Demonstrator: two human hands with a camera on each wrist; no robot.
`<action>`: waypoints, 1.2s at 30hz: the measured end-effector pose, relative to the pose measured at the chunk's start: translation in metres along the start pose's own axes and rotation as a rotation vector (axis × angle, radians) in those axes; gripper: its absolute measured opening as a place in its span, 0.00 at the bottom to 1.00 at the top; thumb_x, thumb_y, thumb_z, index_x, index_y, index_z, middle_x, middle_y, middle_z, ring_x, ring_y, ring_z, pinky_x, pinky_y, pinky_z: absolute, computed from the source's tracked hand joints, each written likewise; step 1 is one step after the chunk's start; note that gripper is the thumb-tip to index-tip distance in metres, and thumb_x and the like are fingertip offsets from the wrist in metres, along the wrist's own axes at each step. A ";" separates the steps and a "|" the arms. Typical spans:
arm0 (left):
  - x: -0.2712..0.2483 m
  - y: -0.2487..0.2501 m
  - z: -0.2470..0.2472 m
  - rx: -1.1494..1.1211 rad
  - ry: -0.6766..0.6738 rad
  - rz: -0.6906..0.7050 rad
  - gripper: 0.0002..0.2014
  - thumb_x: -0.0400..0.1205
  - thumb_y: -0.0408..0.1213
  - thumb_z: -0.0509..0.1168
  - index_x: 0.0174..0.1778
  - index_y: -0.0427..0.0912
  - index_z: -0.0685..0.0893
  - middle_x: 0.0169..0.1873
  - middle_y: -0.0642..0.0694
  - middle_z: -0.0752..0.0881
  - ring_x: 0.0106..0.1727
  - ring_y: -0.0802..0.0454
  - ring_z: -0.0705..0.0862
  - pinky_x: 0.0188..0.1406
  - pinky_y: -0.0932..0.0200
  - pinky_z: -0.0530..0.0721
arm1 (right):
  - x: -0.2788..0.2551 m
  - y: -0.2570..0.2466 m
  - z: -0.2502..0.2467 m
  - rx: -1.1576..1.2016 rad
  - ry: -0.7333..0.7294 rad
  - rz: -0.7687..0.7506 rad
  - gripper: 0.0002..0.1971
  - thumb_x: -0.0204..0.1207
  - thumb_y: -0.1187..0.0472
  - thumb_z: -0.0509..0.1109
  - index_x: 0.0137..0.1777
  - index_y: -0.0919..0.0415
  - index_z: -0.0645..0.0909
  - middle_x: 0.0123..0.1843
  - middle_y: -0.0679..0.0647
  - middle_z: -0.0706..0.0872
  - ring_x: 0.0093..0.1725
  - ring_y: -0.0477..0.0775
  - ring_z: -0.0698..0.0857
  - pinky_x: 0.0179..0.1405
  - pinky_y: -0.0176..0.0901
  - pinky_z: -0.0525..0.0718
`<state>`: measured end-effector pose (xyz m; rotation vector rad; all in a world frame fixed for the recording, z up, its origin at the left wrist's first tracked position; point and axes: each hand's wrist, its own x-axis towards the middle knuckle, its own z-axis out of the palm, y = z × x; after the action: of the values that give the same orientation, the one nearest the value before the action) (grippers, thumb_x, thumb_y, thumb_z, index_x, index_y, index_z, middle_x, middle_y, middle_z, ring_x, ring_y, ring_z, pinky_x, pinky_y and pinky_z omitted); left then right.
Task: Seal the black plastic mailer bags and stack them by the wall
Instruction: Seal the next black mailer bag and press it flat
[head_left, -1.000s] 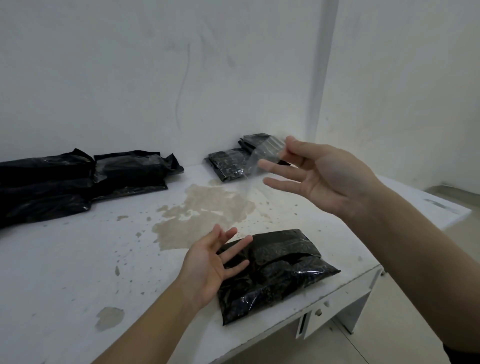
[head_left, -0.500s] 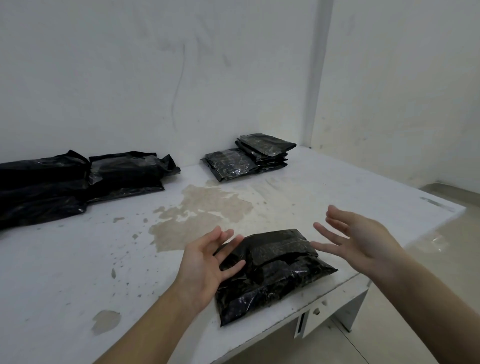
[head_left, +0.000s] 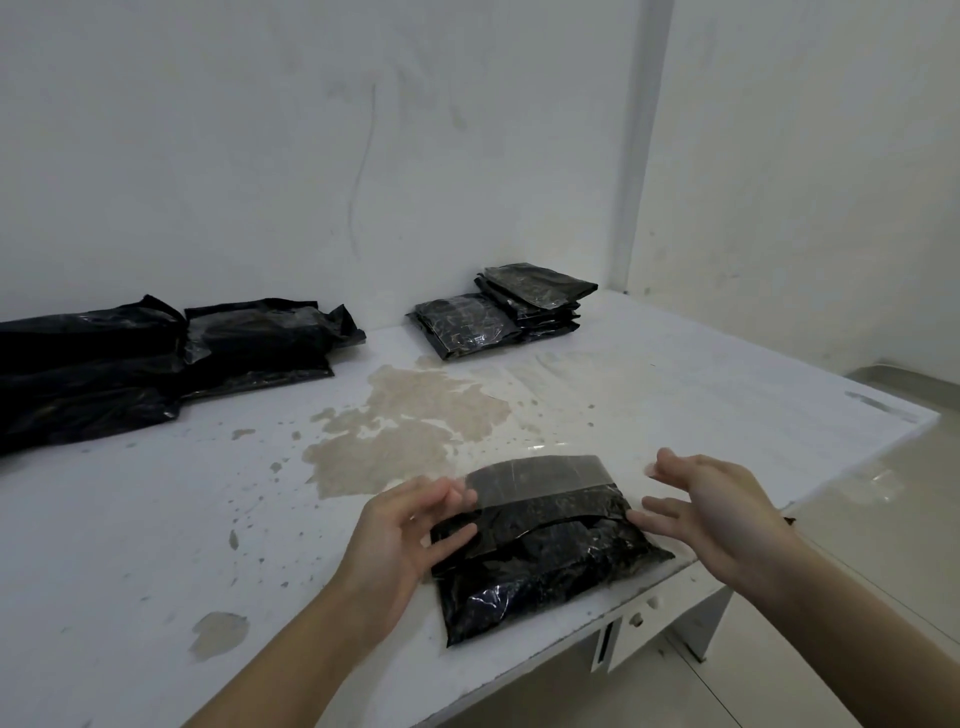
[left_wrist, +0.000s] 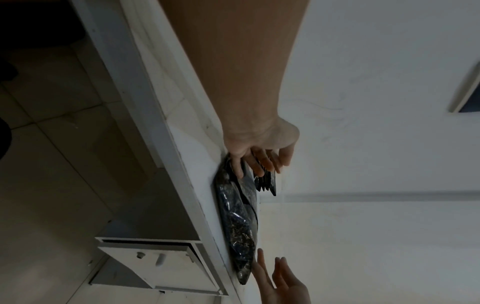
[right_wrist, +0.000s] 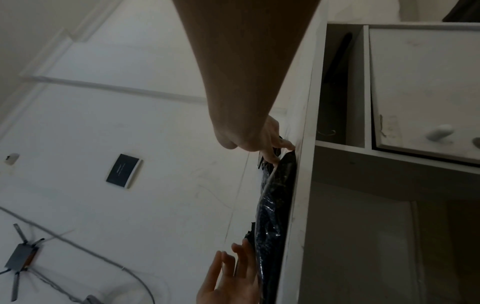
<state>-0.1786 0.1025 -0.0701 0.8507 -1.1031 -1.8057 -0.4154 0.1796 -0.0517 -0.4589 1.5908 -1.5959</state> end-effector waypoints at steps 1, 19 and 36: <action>-0.002 0.000 -0.003 0.064 -0.004 0.017 0.09 0.69 0.36 0.67 0.26 0.34 0.82 0.39 0.41 0.88 0.56 0.45 0.87 0.61 0.42 0.83 | 0.000 0.001 0.000 -0.020 0.004 -0.003 0.12 0.84 0.62 0.63 0.58 0.73 0.74 0.72 0.63 0.73 0.72 0.73 0.72 0.41 0.52 0.84; -0.009 -0.013 -0.020 0.682 0.127 0.078 0.14 0.79 0.32 0.68 0.26 0.33 0.86 0.39 0.47 0.89 0.47 0.58 0.87 0.57 0.58 0.82 | 0.003 0.027 0.009 -0.313 0.170 -0.221 0.09 0.81 0.68 0.65 0.40 0.72 0.75 0.47 0.55 0.78 0.52 0.57 0.84 0.56 0.51 0.84; -0.024 -0.022 -0.006 1.364 0.308 0.325 0.17 0.76 0.57 0.70 0.40 0.50 0.72 0.48 0.57 0.69 0.54 0.60 0.67 0.49 0.66 0.69 | -0.009 0.039 0.012 -1.328 0.312 -0.565 0.18 0.67 0.69 0.77 0.58 0.67 0.80 0.68 0.70 0.73 0.77 0.76 0.59 0.73 0.75 0.62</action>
<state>-0.1697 0.1275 -0.0894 1.4864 -2.0797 -0.4235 -0.3894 0.1838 -0.0846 -1.4864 2.8170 -0.7108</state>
